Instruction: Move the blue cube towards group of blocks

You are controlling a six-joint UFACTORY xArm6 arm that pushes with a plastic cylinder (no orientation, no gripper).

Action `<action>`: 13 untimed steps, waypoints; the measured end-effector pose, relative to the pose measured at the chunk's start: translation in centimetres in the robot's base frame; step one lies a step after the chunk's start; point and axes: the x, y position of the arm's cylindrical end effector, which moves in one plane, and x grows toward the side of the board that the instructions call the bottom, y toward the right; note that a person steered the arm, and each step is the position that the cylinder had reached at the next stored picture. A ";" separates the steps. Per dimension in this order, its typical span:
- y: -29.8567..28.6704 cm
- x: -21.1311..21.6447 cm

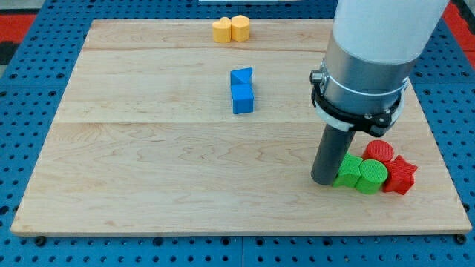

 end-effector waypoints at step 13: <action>-13.1 -15.2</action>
